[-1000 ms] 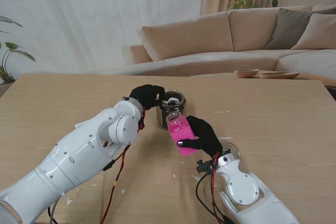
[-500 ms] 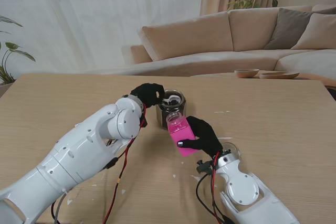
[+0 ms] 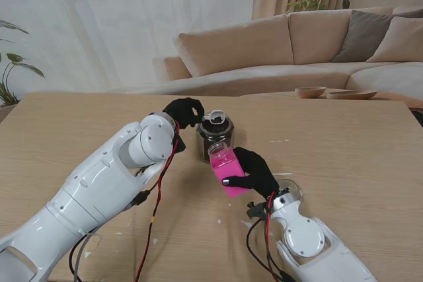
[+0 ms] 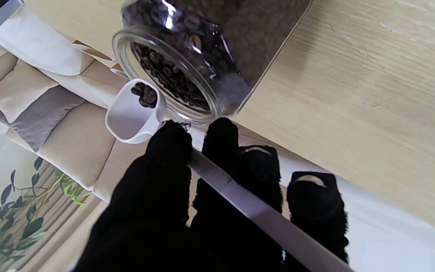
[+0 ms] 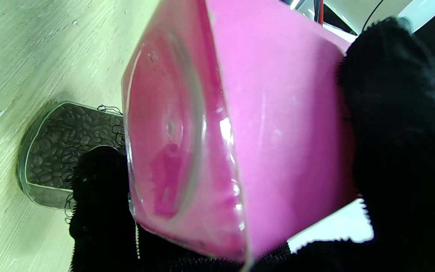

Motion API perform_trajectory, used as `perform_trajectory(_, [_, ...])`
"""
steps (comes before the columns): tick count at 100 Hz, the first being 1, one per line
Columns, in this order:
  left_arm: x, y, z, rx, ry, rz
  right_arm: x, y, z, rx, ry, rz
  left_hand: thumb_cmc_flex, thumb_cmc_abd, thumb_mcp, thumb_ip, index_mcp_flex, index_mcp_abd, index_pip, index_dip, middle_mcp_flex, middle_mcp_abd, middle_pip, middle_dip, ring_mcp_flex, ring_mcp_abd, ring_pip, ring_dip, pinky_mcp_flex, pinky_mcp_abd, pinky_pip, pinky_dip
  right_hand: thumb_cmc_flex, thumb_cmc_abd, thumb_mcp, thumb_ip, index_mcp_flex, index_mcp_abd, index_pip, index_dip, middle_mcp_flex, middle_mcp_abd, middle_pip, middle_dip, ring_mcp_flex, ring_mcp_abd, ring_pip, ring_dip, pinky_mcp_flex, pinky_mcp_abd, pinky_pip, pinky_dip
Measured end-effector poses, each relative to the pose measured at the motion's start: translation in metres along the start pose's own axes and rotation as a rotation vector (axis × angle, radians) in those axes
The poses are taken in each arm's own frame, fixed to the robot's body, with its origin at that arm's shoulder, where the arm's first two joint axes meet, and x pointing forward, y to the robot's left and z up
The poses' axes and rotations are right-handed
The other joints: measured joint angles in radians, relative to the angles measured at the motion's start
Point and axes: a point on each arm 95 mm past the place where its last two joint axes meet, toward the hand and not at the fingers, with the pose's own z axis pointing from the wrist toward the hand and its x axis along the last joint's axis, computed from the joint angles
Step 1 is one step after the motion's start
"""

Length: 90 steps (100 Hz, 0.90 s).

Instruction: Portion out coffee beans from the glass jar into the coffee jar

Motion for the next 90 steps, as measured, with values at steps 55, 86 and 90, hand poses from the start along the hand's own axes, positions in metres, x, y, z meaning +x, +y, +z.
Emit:
perform_trajectory(55, [-0.008,-0.023,-0.002,-0.072,0.002,-0.177,-0.025,0.002,0.015,0.005,-0.031,-0.018,0.0,0.0,0.006,0.0,0.0,0.009,0.0,0.0,-0.003,0.013,0.0,0.0,0.0,0.002,0.003,0.0,0.0,0.012,0.0,0.0,0.0,0.0,0.0,0.0,0.0,0.0,0.0,0.0,0.0,0.0,0.0,0.0,0.0,0.0,0.0,0.0,0.0,0.0,0.0,0.0])
perform_trajectory(86, [-0.014,-0.036,-0.031,-0.095,0.079,-0.223,-0.031,-0.001,0.017,0.006,-0.003,-0.008,0.0,0.0,0.006,0.0,0.0,0.011,0.0,0.0,-0.003,0.022,0.0,0.0,0.0,0.009,0.003,0.0,0.0,0.012,0.0,0.0,0.0,0.0,0.0,0.0,0.0,0.0,0.0,0.0,0.0,0.0,0.0,-0.001,0.0,0.0,0.0,0.0,0.001,0.0,0.0,0.0])
perform_trajectory(90, [-0.015,-0.037,-0.035,-0.095,0.09,-0.226,-0.031,-0.001,0.017,0.006,-0.001,-0.005,0.001,0.0,0.007,0.0,0.0,0.012,0.0,0.0,-0.003,0.022,0.0,0.0,0.0,0.01,0.003,0.0,-0.001,0.012,0.0,0.0,0.0,0.0,0.0,0.0,0.0,0.0,0.0,0.0,0.0,0.0,0.0,-0.001,0.0,0.0,0.0,0.0,0.001,0.0,0.0,0.0])
